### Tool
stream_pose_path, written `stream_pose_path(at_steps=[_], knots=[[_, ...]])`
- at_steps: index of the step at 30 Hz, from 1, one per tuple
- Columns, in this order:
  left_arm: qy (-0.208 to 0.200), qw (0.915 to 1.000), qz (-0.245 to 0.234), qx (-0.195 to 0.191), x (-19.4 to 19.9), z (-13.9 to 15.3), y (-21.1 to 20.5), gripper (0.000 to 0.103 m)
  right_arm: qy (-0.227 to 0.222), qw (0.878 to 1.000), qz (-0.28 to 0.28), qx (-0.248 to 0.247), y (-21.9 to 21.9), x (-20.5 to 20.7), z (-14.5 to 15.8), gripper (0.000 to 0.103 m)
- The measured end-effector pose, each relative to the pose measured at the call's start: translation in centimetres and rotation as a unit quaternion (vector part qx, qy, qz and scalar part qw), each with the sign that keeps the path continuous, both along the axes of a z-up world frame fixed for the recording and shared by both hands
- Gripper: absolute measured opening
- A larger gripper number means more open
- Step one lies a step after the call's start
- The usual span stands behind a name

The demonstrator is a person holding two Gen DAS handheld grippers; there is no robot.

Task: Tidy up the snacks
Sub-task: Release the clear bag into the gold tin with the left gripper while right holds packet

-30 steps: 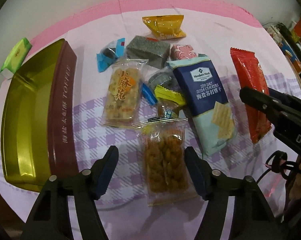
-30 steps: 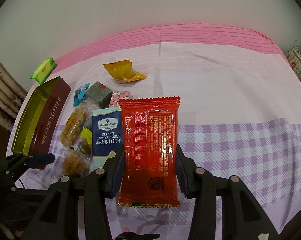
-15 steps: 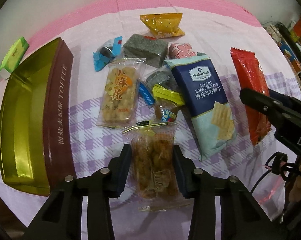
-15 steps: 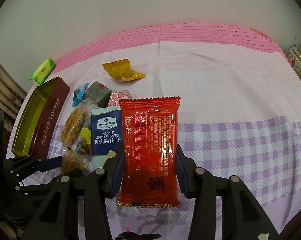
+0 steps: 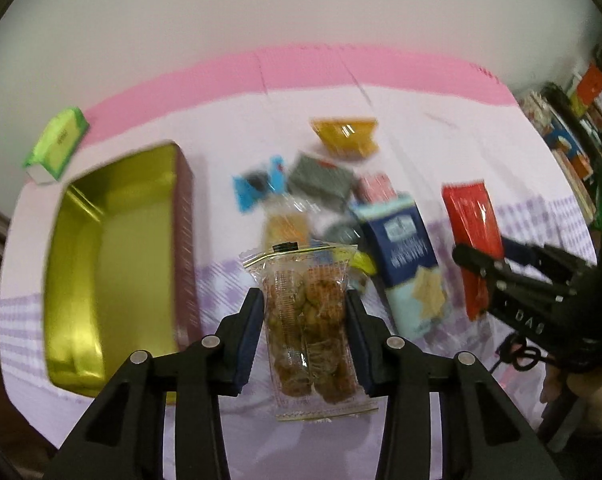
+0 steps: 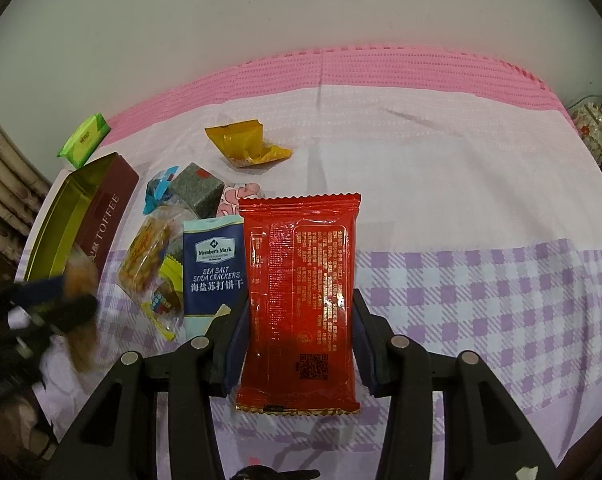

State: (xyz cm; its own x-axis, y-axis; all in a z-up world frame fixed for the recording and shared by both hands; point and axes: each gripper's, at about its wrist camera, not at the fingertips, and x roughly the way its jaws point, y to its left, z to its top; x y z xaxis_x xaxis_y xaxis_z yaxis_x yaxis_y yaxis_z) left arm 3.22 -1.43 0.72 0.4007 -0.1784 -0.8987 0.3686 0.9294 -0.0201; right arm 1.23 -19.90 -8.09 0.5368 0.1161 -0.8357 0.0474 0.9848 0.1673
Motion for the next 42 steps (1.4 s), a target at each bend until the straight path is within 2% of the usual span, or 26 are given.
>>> stream_pose_path(at_steps=[4, 8, 14, 21, 31, 42], knots=[[-0.03, 0.9992, 0.025, 0.011, 1.6, 1.9, 2.7, 0.041, -0.003, 1.0, -0.001, -0.006, 0.3, 0.1, 0.4, 0.043], [-0.043, 0.9963, 0.06, 0.042, 3.4, 2.0, 6.0, 0.041, -0.006, 1.0, 0.001, -0.012, 0.6, 0.5, 0.7, 0.043], [-0.025, 0.9903, 0.103, 0.09, 5.7, -0.6, 11.4, 0.042, -0.009, 1.0, 0.013, -0.021, 1.9, 1.2, 1.3, 0.043], [0.002, 0.9842, 0.113, 0.136, 6.8, -4.1, 14.9, 0.042, -0.015, 0.999, 0.035, -0.025, 4.2, 2.1, 2.5, 0.043], [0.018, 0.9831, 0.106, 0.148, 6.6, -6.4, 16.0, 0.042, -0.025, 0.996, 0.09, -0.01, 10.1, 4.1, 3.9, 0.043], [0.029, 0.985, 0.117, 0.123, 5.8, -8.4, 17.0, 0.043, -0.028, 0.989, 0.145, -0.001, 16.4, 5.2, 4.5, 0.043]])
